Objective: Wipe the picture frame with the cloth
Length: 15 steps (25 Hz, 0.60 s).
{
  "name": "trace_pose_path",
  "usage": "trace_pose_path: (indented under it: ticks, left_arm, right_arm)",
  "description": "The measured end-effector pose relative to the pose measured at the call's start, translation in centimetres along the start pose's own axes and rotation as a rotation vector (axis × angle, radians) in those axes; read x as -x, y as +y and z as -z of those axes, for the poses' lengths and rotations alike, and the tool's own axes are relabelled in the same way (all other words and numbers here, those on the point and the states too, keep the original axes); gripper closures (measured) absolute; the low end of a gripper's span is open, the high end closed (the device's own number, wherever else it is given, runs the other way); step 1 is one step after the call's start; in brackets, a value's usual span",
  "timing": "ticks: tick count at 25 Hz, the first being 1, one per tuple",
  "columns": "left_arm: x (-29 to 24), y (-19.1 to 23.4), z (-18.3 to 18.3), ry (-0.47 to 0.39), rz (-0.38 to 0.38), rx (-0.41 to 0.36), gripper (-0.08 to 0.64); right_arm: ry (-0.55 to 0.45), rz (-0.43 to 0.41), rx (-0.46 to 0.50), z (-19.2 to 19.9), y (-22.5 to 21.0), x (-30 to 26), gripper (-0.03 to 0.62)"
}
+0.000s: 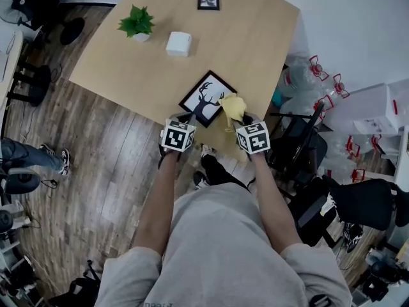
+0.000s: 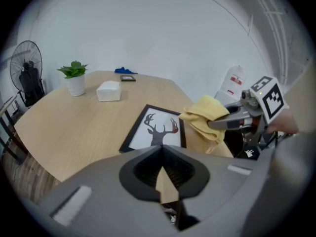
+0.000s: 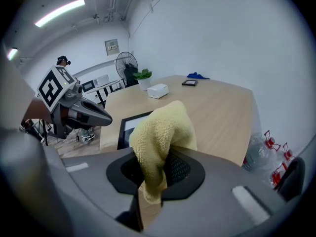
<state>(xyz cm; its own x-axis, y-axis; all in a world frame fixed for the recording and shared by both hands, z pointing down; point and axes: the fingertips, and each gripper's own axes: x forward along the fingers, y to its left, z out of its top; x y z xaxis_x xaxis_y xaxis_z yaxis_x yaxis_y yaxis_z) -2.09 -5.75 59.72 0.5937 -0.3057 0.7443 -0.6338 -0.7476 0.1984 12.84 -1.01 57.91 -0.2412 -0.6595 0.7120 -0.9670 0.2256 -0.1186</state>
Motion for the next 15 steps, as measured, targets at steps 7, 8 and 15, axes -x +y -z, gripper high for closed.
trace_pose_path:
  ticks: [7, 8, 15]
  left_arm:
    - [5.2, -1.9, 0.2, -0.115, -0.048, 0.028, 0.508]
    - [5.8, -2.3, 0.3, -0.13, -0.054, 0.027, 0.508]
    - [9.3, -5.1, 1.3, -0.213, -0.073, 0.016, 0.508]
  right_arm:
    - [-0.127, 0.048, -0.084, 0.4, 2.3, 4.2, 0.541]
    - [-0.145, 0.055, -0.109, 0.5, 2.4, 4.7, 0.541]
    - [-0.218, 0.065, -0.214, 2.0, 4.1, 8.3, 0.541]
